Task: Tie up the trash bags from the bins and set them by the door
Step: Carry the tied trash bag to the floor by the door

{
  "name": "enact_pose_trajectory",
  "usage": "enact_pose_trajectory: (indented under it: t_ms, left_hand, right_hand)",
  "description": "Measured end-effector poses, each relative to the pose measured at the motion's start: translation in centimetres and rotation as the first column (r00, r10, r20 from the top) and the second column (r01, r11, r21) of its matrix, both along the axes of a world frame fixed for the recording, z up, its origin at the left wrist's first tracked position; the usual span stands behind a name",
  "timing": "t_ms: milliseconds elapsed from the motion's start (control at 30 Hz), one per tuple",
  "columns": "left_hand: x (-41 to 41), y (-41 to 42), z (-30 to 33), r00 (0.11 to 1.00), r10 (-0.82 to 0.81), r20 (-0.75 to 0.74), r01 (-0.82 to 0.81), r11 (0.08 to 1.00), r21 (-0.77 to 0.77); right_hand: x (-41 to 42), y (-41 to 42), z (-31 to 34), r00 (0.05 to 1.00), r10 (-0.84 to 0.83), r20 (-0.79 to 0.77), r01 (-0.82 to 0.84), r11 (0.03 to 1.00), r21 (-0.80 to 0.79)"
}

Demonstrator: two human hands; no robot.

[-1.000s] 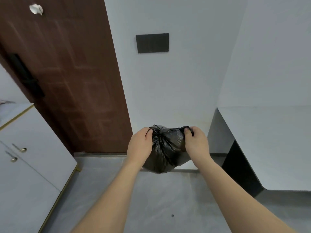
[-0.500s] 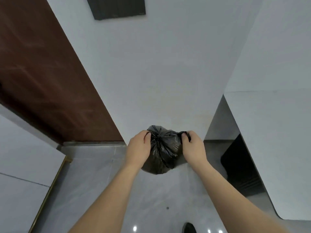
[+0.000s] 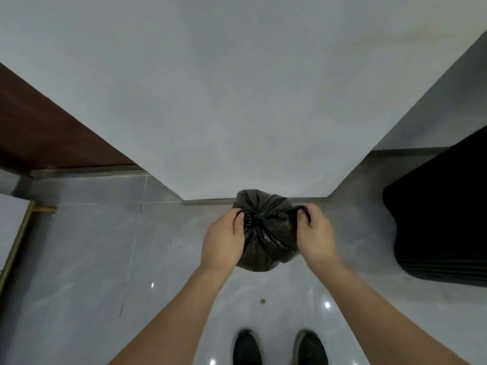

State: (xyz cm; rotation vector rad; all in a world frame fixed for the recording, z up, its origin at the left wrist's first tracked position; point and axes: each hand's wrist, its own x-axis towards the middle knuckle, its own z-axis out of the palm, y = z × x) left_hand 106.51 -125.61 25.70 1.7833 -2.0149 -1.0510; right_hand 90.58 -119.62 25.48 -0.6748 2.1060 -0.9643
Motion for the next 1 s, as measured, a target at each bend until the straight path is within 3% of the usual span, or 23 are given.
enact_pose_trajectory:
  t_ms: [267, 567, 767, 900, 1000]
  left_hand:
    - [-4.0, -1.5, -22.7, 0.998, 0.012, -0.064, -0.009, 0.999, 0.045]
    - [-9.7, -3.9, -37.3, 0.997, -0.027, -0.073, 0.028, 0.999, 0.018]
    - [-10.7, -4.5, -40.0, 0.993, -0.114, 0.012, 0.114, 0.993, 0.016]
    - [-9.9, -4.5, -36.5, 0.983, -0.183, 0.018, 0.181, 0.978, 0.099]
    - [-8.4, -4.6, -31.6, 0.975, -0.211, 0.066, 0.207, 0.976, 0.062]
  right_hand:
    - [-3.6, -1.4, -21.4, 0.998, -0.058, -0.027, 0.06, 0.997, 0.056]
    - [-8.2, -3.9, -35.6, 0.994, -0.094, -0.06, 0.099, 0.991, 0.094]
    - [-9.2, -4.5, -36.9, 0.992, -0.09, -0.094, 0.101, 0.987, 0.122]
    - [-8.6, -4.4, -32.5, 0.997, -0.067, -0.027, 0.071, 0.986, 0.152]
    - [-7.6, -4.4, -27.5, 0.997, 0.026, -0.079, -0.012, 0.985, 0.174]
